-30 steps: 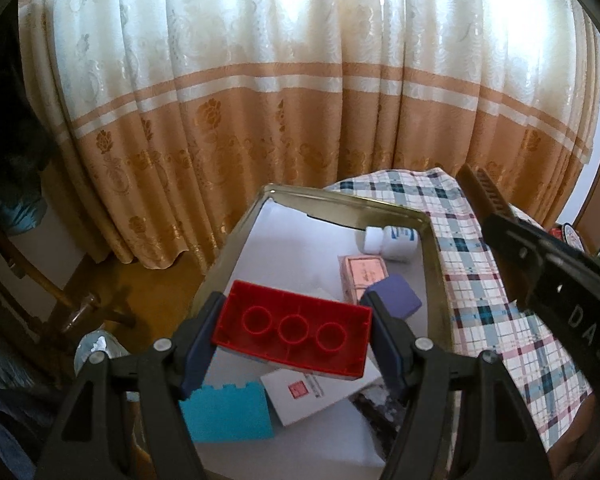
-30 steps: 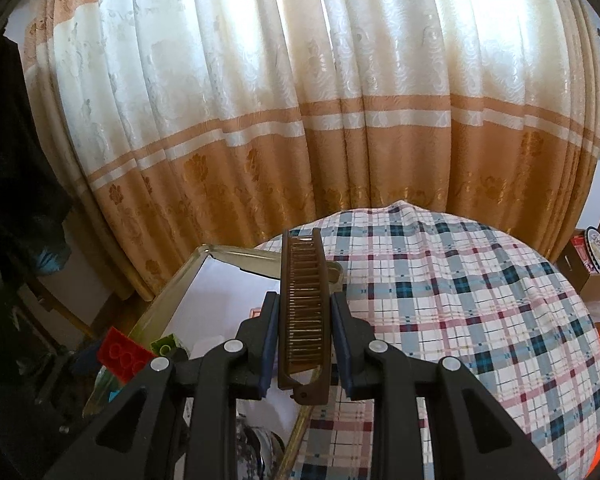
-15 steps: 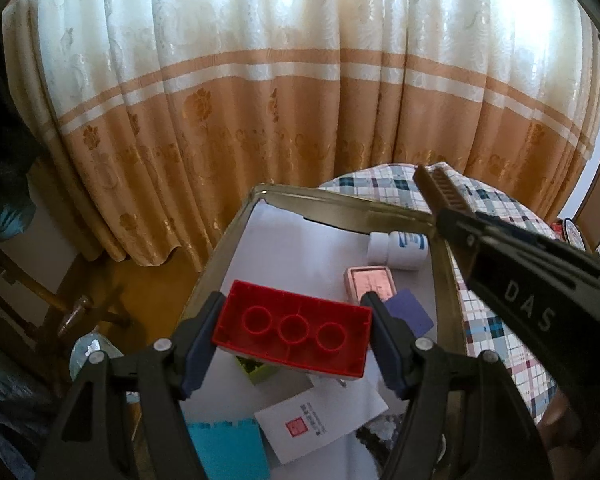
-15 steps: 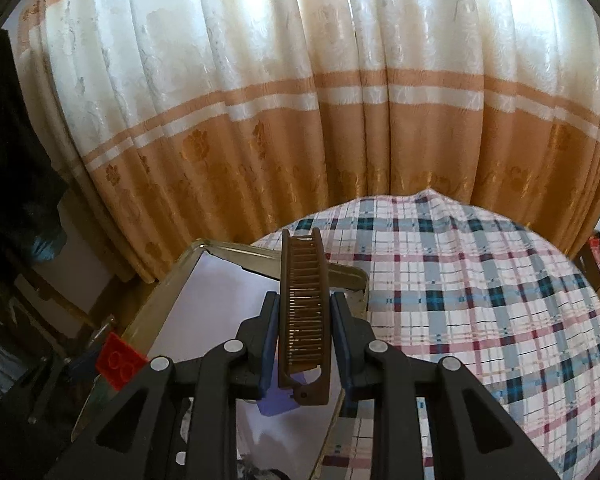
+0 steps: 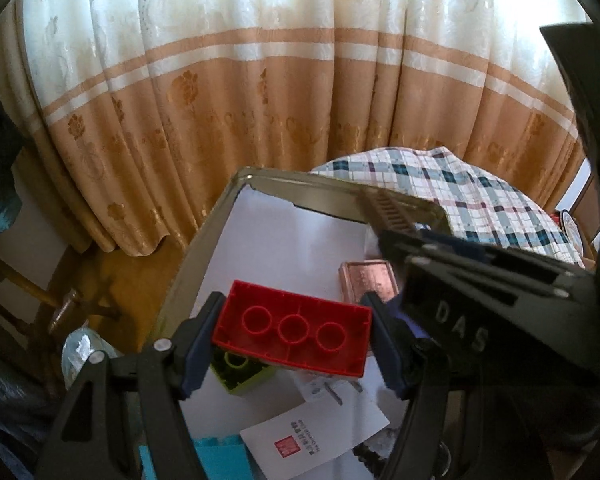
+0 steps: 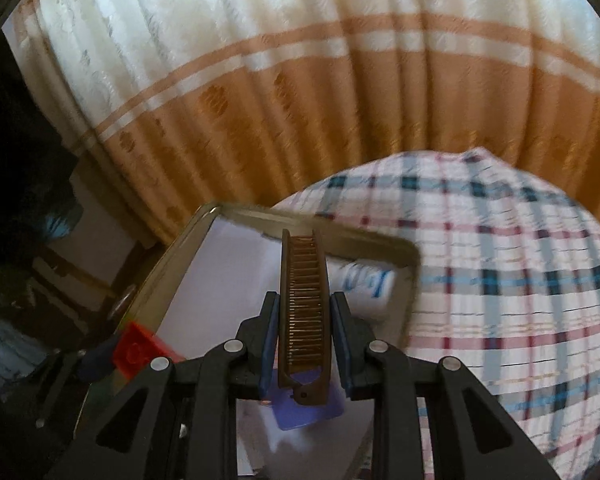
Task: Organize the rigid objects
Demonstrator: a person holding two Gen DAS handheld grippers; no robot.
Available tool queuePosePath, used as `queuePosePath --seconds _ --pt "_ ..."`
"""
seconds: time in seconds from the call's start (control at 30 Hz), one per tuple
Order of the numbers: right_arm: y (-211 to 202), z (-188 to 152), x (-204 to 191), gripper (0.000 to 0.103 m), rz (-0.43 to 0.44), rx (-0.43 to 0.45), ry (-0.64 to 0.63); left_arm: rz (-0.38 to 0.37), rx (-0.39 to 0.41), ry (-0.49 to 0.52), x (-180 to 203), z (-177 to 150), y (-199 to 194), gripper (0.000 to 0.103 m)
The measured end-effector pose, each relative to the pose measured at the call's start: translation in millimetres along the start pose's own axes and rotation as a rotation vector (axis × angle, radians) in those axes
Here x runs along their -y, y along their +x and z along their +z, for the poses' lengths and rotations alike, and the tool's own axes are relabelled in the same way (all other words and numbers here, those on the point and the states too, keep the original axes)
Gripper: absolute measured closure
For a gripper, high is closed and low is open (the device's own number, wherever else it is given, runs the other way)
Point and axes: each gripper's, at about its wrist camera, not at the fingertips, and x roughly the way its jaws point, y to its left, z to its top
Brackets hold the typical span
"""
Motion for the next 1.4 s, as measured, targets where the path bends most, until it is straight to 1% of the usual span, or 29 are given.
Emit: queuePosePath --seconds 0.07,0.1,0.13,0.17,0.2,0.23,0.3,0.37,0.4,0.57,0.77,0.93,1.1,1.17,1.2,1.3,1.4 --pt "2 -4 1 0.073 0.042 -0.004 0.005 -0.010 -0.004 0.001 1 0 2 0.034" --pt "1 -6 2 0.068 0.060 -0.005 0.011 -0.016 -0.009 -0.003 1 -1 3 0.034" --pt "0 -7 3 0.056 0.059 -0.003 0.018 -0.018 -0.007 -0.012 0 -1 2 0.032" --pt "-3 -9 4 0.050 0.057 0.002 0.026 -0.021 -0.001 -0.017 -1 -1 1 0.029" --pt "-8 -10 6 0.042 0.057 0.018 0.037 -0.029 0.011 -0.018 -1 -2 -2 0.021" --pt "-15 -13 8 0.039 0.059 0.044 0.051 -0.033 0.023 -0.017 0 -3 -5 0.010" --pt "-29 -16 12 0.038 0.065 0.098 0.078 -0.035 0.051 -0.012 2 -5 -12 0.002" --pt "-40 -19 16 0.037 0.062 0.131 0.104 -0.047 0.070 -0.003 5 -7 -19 0.002" --pt "-46 -21 17 0.036 0.057 0.147 0.116 -0.050 0.072 -0.002 6 -8 -21 0.001" --pt "-68 -34 24 0.036 0.035 0.205 0.160 -0.057 0.079 0.004 10 -18 -30 0.001" --pt "-90 -52 30 0.036 0.003 0.258 0.204 -0.039 0.118 0.022 14 -30 -45 0.001" --pt "-103 -67 27 0.036 -0.019 0.283 0.186 -0.028 0.134 0.010 15 -42 -51 0.001" --pt "-118 -84 22 0.036 -0.045 0.346 0.171 0.000 0.180 0.005 16 -56 -61 0.001" --pt "-124 -91 18 0.035 -0.069 0.383 0.146 0.016 0.200 0.002 16 -62 -64 0.001" --pt "-126 -93 16 0.035 -0.078 0.397 0.134 0.022 0.206 0.003 16 -64 -65 0.001" --pt "-133 -104 14 0.023 -0.112 0.438 0.113 0.052 0.224 0.015 19 -71 -67 0.001" --pt "-139 -113 16 0.023 -0.124 0.467 0.120 0.070 0.217 0.008 18 -77 -67 0.001"
